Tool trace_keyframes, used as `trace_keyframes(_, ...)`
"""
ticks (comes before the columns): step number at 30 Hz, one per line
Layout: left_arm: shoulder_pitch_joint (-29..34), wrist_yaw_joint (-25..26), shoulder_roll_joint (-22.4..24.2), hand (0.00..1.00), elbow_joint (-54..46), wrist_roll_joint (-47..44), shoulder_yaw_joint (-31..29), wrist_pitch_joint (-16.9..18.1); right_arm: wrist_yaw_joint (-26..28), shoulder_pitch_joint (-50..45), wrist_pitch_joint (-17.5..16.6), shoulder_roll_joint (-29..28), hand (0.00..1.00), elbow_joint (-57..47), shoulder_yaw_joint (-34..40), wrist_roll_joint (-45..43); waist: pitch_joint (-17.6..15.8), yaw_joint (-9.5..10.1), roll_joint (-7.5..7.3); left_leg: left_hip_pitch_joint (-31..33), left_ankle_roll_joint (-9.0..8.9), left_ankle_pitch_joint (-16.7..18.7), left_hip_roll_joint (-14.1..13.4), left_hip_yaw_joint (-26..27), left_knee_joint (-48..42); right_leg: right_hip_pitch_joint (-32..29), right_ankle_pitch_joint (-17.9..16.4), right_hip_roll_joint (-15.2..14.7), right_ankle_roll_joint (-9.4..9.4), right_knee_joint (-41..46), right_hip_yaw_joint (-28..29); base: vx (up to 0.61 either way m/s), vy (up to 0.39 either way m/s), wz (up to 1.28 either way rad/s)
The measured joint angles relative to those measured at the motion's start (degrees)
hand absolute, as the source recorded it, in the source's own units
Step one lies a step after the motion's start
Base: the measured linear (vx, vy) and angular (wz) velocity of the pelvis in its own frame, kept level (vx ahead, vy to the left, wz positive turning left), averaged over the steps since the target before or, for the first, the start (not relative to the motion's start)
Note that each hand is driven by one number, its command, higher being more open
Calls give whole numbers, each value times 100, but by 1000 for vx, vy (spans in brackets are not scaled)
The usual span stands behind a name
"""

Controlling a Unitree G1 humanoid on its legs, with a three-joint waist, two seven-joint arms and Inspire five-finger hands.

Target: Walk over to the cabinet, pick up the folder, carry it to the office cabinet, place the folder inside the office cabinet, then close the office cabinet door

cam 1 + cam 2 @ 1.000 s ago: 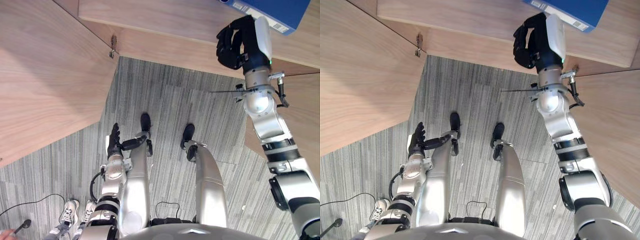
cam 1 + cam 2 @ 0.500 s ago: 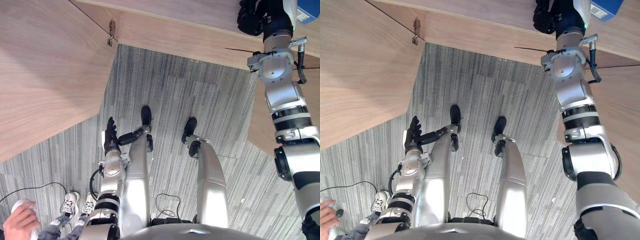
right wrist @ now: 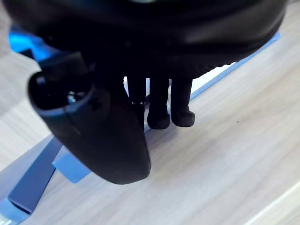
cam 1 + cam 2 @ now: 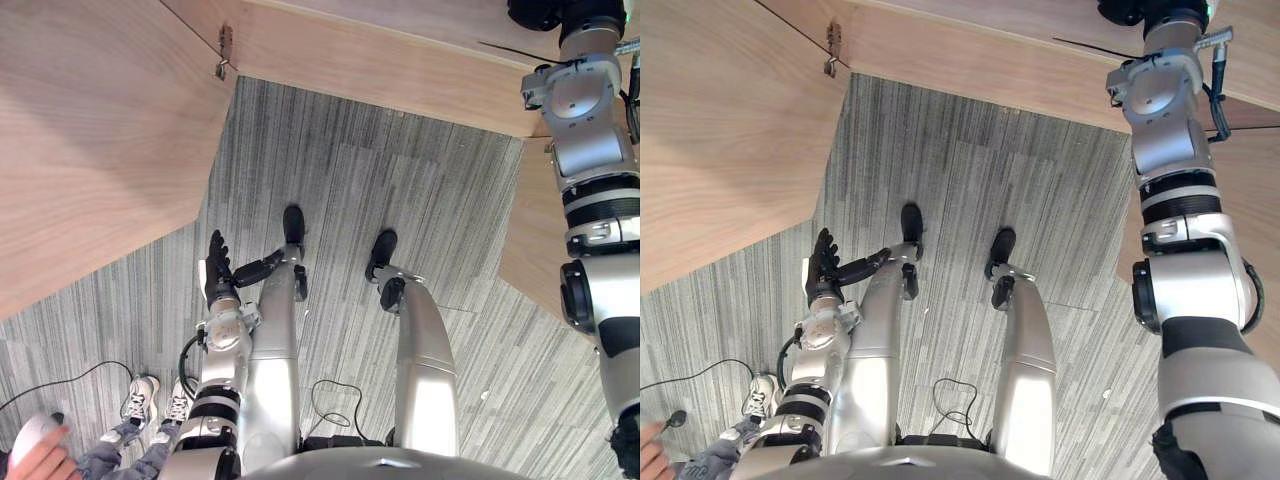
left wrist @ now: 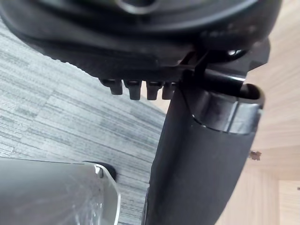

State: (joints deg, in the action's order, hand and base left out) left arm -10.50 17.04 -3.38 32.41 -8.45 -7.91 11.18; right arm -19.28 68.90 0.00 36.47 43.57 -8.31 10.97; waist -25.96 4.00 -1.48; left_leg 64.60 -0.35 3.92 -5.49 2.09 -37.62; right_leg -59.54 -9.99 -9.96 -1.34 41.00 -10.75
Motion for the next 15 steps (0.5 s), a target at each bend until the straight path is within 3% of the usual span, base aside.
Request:
trace_keyframes(5, -1, 14, 52, 100, -32, -3, -5, -19, -104, 1, 135, -53, 0, 0, 92, -598, -2, 2, 4, 2, 3, -3, -8, 10, -104, 8, 10, -3, -9, 66, 12, -7, -3, 0)
trace_keyframes(8, -1, 1, 79, 100, -82, -3, -3, -74, -180, -402, 188, -198, 0, -425, 638, -1118, -4, 11, 8, -26, 19, 47, -54, 45, -265, 82, -2, 7, -6, 144, 7, -3, -1, -1)
trace_keyframes(15, 194, -143, 57, 100, -68, 20, 41, -377, -445, -3169, 47, -978, 0, -3184, 1222, -1573, -2, -91, 12, -807, 100, 403, -97, 194, -481, 848, -167, 0, -75, 231, 157, -6, 19, -8)
